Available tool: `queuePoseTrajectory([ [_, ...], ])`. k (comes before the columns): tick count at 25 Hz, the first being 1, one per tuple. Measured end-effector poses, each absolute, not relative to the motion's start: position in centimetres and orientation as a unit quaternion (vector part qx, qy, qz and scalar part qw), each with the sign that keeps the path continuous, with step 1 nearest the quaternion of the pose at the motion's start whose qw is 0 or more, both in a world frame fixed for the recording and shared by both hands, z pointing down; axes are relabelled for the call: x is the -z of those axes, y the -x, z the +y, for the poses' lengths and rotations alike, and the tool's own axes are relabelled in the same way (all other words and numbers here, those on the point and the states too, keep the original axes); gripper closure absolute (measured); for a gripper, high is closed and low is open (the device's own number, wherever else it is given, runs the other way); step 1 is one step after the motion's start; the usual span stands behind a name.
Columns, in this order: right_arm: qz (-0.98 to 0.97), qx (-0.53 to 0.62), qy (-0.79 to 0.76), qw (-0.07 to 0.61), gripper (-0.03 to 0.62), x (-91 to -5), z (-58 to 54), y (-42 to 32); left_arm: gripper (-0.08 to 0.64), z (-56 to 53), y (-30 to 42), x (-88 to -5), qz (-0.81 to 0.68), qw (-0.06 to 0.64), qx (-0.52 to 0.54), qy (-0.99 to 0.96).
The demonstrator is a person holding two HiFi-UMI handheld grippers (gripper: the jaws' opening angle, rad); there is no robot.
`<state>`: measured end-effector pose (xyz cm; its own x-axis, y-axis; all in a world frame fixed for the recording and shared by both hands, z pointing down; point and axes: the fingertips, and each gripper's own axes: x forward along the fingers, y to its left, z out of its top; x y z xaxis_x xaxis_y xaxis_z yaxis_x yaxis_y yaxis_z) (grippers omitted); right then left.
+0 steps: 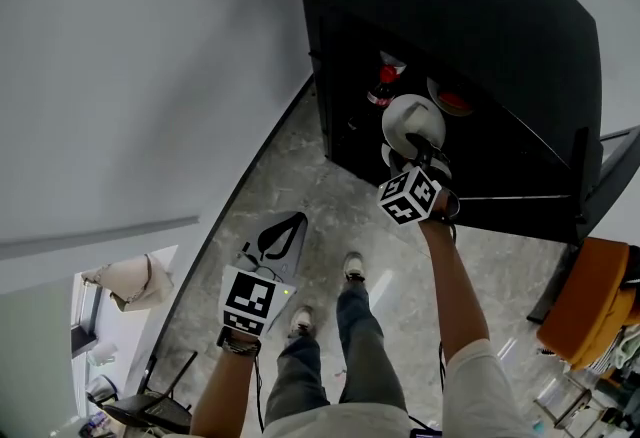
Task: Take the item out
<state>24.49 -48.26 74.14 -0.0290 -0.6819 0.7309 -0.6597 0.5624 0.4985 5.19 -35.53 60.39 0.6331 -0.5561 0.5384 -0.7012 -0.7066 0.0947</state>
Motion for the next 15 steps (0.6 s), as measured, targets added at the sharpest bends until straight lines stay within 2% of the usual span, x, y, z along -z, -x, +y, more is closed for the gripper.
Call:
queuePoseTrajectory([
  [6, -0.68, 0.088, -0.454, 0.569, 0.398, -75.5, -48.8, -24.7, 0.555, -35.3, -6.0, -61.2, -0.342, 0.156, -0.237, -0.896],
  [11, -0.673, 0.095, -0.463, 0.568, 0.416, -76.3, -49.1, -25.0, 0.555, -35.3, -5.8, -61.9, -0.339, 0.161, -0.24, -0.895],
  [15, -0.661, 0.128, -0.471, 0.57, 0.466, -75.9, -49.3, -25.1, 0.555, -35.7, -5.1, -62.3, -0.345, 0.167, -0.239, -0.892],
])
